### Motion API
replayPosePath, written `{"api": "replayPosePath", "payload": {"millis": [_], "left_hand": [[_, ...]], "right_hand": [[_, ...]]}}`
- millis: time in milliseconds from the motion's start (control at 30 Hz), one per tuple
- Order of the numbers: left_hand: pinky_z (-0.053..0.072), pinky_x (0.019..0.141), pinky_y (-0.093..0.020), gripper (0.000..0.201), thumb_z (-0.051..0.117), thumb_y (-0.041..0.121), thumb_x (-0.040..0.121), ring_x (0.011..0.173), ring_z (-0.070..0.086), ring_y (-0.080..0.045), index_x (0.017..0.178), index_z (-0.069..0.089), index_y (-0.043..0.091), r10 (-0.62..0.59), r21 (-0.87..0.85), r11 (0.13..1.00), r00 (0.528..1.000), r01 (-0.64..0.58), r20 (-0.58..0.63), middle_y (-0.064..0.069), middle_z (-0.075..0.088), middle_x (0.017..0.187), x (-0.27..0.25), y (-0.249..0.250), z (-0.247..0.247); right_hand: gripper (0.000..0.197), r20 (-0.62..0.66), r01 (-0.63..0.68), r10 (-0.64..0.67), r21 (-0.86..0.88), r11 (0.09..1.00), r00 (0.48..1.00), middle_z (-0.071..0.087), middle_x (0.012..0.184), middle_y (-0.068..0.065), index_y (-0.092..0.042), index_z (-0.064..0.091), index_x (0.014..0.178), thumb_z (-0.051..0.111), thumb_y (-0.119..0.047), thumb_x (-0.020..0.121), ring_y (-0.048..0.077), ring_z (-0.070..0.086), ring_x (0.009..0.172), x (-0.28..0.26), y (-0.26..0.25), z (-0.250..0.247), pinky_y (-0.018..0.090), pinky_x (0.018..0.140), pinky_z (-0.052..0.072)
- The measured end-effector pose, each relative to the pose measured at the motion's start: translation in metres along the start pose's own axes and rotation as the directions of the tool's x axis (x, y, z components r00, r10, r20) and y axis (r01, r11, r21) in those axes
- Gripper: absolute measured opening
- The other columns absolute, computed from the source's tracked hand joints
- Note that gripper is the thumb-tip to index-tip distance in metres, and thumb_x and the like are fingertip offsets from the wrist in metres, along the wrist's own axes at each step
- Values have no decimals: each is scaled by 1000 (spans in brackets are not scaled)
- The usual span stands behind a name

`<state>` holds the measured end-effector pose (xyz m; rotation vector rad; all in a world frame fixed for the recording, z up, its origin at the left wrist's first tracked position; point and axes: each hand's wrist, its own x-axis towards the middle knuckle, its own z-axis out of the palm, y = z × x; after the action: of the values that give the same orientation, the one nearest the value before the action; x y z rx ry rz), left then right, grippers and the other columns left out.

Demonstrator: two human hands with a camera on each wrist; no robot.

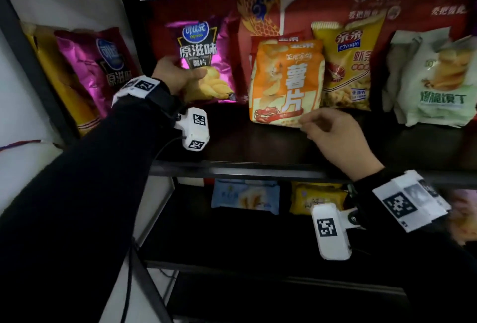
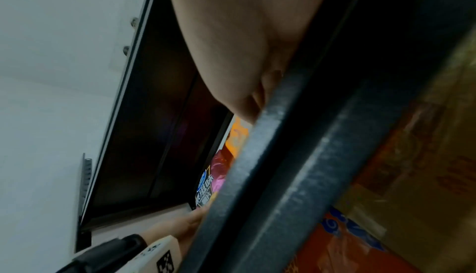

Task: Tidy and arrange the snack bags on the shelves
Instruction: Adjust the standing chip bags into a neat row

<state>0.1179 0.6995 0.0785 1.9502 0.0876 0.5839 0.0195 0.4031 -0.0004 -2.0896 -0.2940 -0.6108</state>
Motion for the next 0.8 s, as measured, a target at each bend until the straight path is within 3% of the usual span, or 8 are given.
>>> {"api": "replayPosePath", "payload": {"millis": [100,200,233,300,367,433,600,800], "left_hand": [[50,93,-30,57,80,22,76,107,63,-24,125,58,2,-37,144,989,999,36,3,-15,64,124,8,-13,1],[44,74,-10,84,86,30,69,97,56,-13,135,43,1,-61,220,973,996,73,-58,-5,58,124,8,-17,6],[43,76,-9,96,86,33,66,102,55,-15,140,34,0,-88,223,970,994,99,-60,-4,54,125,7,-16,8],[41,98,-23,112,86,39,65,124,48,-24,146,18,1,-138,276,950,990,144,-39,-8,45,140,5,-14,15],[36,108,-35,118,86,36,65,131,43,-27,148,10,1,-153,297,942,988,154,-27,-12,40,145,4,-13,22],[38,106,-36,114,86,30,68,128,45,-28,147,10,0,-145,297,942,988,155,-56,-13,42,142,7,-15,28],[39,108,-40,108,83,19,72,129,46,-28,149,9,4,-154,193,967,984,169,-91,-11,44,142,13,-22,37],[30,114,-41,113,80,19,76,138,34,-32,152,-2,10,-183,205,958,979,199,-92,-18,29,153,17,-29,41]], "right_hand": [[10,45,-23,26,-58,998,999,69,92,1,-14,68,93,60,-20,91,16,63,88,-2,5,3,26,79,48],[7,49,-2,8,-118,993,999,67,91,-3,-18,66,90,60,-22,91,12,61,89,-3,5,5,24,77,45],[6,49,4,3,-141,990,999,66,89,-5,-20,64,90,60,-23,91,12,60,89,-3,4,6,24,76,45],[6,64,19,-6,-206,978,998,62,87,-7,-21,64,92,59,-25,91,13,60,89,-5,4,8,27,76,47],[7,76,32,-12,-274,961,997,59,86,-8,-22,63,94,58,-26,91,15,59,90,-7,4,10,29,73,47],[9,48,43,-28,-335,941,998,54,90,-6,-19,62,95,58,-27,91,18,57,93,-7,3,11,27,70,42],[37,12,-19,26,-402,915,1000,47,123,9,-14,52,120,61,-33,90,28,49,115,-6,3,11,33,83,42],[63,115,-30,91,-451,892,989,45,141,6,-18,31,141,59,-42,90,30,46,125,-4,0,10,43,93,43]]}}
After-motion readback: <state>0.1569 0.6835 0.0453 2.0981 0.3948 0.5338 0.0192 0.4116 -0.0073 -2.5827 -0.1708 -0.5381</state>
